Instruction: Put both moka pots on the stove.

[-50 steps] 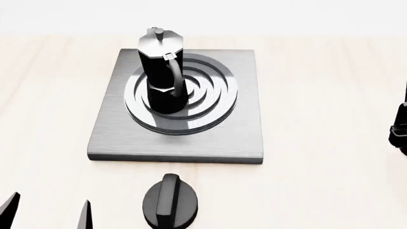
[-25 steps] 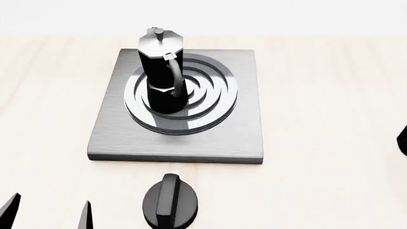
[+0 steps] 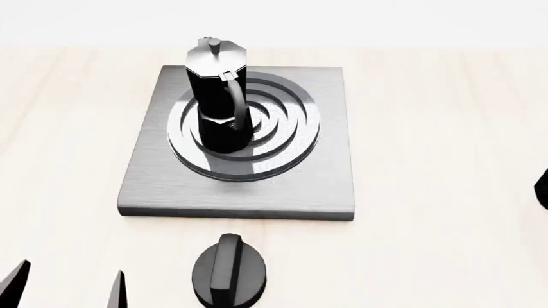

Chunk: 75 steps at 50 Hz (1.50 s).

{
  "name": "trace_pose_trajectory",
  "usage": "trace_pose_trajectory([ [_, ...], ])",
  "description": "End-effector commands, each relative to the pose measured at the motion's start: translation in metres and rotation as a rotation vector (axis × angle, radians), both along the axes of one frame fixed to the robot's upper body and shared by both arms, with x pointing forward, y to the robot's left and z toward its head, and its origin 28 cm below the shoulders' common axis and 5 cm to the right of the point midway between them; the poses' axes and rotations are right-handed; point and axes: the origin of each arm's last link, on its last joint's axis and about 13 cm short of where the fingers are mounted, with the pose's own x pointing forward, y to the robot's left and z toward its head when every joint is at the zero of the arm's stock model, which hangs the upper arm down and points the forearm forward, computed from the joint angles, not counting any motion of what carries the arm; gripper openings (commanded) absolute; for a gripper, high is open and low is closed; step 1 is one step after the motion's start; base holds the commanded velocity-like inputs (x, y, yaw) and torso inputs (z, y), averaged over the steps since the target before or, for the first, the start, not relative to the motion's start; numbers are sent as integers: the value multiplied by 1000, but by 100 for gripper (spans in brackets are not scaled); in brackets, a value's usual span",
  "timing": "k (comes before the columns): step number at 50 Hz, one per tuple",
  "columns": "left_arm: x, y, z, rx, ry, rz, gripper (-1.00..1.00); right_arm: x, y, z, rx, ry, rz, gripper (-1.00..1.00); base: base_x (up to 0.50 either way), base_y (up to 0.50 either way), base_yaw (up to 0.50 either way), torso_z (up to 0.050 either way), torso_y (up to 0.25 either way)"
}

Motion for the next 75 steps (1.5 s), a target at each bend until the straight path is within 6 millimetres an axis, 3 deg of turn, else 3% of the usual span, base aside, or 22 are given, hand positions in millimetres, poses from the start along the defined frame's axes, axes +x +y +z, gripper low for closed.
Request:
trace_pose_trajectory([
  [1, 0, 0, 0, 1, 1, 1, 100, 12, -7, -13, 53, 27, -5, 100, 0, 0, 0, 0, 0],
  [29, 2, -1, -3, 2, 6, -2, 100, 32, -7, -36, 43, 51, -48, 100, 0, 0, 0, 0, 0],
  [43, 2, 0, -3, 3, 8, 1, 100, 41, -8, -57, 72, 81, -78, 100, 0, 0, 0, 0, 0],
  [60, 1, -1, -4, 4, 9, -3, 100, 41, -7, -59, 71, 83, -88, 100, 0, 0, 0, 0, 0],
  [61, 2, -1, -4, 5, 9, -3, 100, 41, -6, -59, 77, 82, -86, -100, 0, 0, 0, 0, 0],
  [75, 2, -1, -4, 3, 8, -1, 100, 47, -1, -50, 58, 48, -60, -100, 0, 0, 0, 0, 0],
])
